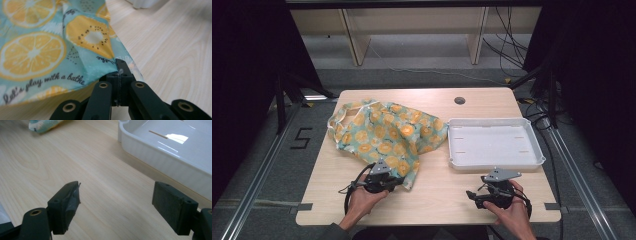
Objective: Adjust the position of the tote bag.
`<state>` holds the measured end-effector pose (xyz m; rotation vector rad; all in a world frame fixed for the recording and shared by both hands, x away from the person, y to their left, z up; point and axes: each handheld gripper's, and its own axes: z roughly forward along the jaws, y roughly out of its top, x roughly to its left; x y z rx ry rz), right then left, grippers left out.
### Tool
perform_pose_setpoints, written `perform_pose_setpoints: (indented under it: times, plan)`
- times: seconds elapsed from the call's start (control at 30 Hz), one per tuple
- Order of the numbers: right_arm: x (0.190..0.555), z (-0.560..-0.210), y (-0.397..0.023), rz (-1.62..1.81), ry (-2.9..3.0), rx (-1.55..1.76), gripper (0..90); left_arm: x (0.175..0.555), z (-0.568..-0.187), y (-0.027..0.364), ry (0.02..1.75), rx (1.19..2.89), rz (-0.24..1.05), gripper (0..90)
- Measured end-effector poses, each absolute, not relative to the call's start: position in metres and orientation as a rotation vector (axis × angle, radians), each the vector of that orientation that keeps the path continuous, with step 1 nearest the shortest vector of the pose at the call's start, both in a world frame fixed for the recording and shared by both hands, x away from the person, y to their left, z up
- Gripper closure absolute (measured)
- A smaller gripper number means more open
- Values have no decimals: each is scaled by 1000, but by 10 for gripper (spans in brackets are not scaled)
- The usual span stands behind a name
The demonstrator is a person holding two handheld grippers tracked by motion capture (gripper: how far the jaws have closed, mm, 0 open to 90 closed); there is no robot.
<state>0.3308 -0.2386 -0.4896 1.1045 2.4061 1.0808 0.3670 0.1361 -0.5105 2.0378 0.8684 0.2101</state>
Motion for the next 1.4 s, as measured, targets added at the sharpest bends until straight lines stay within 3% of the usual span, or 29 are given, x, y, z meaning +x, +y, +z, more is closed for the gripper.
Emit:
perform_pose_setpoints:
  times: [0.73, 0.8, 0.83, 0.87, 0.97, 1.07, 1.17, 1.3, 1.4]
  plan:
    - [332, -490, -239, 1057, 2431, 1078, 239, 394, -503, 22, 768, 2110, 163, 890]
    - [332, -490, -239, 1067, 2428, 1069, 239, 393, -501, 20, 763, 2108, 131, 852]
    - [332, -490, -239, 1067, 2430, 1075, 239, 390, -499, 22, 757, 2107, 113, 751]
    - [332, -490, -239, 1067, 2430, 1075, 239, 388, -494, 26, 745, 2117, 107, 751]
    - [332, -491, -238, 1059, 2425, 1077, 238, 373, -474, 46, 698, 2124, 65, 535]
    - [334, -491, -232, 1065, 2448, 1033, 233, 357, -453, 79, 687, 2114, 121, 431]
    - [335, -489, -220, 1071, 2448, 984, 230, 354, -438, 127, 737, 2085, 249, 390]
    - [340, -487, -198, 1056, 2475, 876, 219, 364, -439, 199, 1015, 2033, 412, 372]
    - [342, -485, -178, 1022, 2501, 775, 245, 368, -453, 238, 1185, 1986, 424, 341]
